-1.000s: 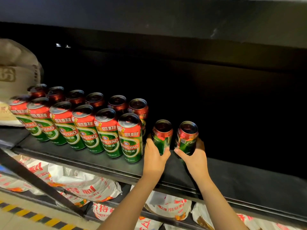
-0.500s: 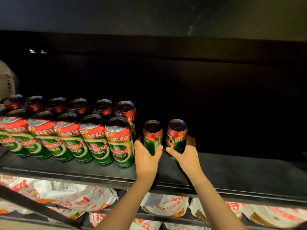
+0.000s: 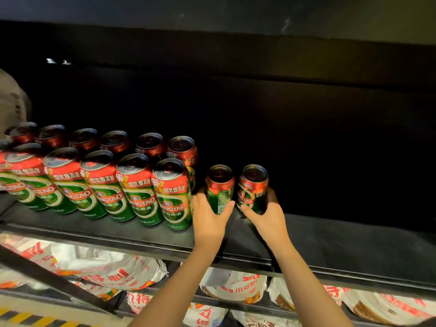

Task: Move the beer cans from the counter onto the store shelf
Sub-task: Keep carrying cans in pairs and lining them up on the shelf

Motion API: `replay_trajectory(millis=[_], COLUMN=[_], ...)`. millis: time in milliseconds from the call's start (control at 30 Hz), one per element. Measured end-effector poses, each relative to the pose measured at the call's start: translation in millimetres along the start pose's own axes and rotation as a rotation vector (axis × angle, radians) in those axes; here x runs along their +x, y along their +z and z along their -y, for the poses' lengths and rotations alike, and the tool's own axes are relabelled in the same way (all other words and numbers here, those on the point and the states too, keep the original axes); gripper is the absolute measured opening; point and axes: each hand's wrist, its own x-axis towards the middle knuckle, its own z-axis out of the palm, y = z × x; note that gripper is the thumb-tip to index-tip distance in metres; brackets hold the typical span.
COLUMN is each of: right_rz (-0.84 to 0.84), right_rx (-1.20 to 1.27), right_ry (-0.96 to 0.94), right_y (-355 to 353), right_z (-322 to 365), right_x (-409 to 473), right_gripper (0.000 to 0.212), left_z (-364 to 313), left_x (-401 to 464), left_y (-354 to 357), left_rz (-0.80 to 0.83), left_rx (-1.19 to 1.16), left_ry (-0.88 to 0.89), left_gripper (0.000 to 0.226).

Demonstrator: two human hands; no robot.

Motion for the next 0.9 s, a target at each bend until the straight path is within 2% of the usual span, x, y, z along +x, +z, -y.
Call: replay_trajectory(millis=[133, 233, 367, 467, 567, 767, 900], right_rz=[-0.021, -0.036, -0.034, -0.033, -0.033, -0.017, -0.002], right_rx=[0.016, 0.009, 0.004, 0.006, -0.006, -0.047, -0.052], right_ry=[-0.013, -0.026, -0.028, -0.02, -0.014, 0.01, 0.03], right_y=[1.5, 1.5, 0.5, 0.8, 0.4, 0.1, -0.4], right_z=[0.5, -1.3, -3.0, -4.0, -2.5, -3.5, -3.9], right_x=[-0.4, -0.3, 0.3, 0.0, -0.7, 0.5, 1.1], right_gripper=[0.052, 0.064, 0.065, 0.062, 0.06, 0.054, 0.051], left_z=[-0.6, -6.0, -5.2, -3.4, -3.5, -4.9, -6.5], left_x=[-3.0, -3.0, -1.7, -0.2, -0.7, -2.8, -1.9], left_y=[-2.3, -3.4, -1.1, 0.6, -0.8, -3.2, -2.5], left_rz=[0.03, 0.067, 0.104, 0.049, 0.011, 0.074, 0.101], left_rx=[-0.065, -0.103, -0.101, 0.004, 0.045, -0.132, -0.139], left_ry=[-0.023, -0.063, -0.073, -0.026, 0.014, -0.063, -0.081], left_gripper=[0.046, 0.046, 0.052, 0.06, 0.057, 0.046, 0.06])
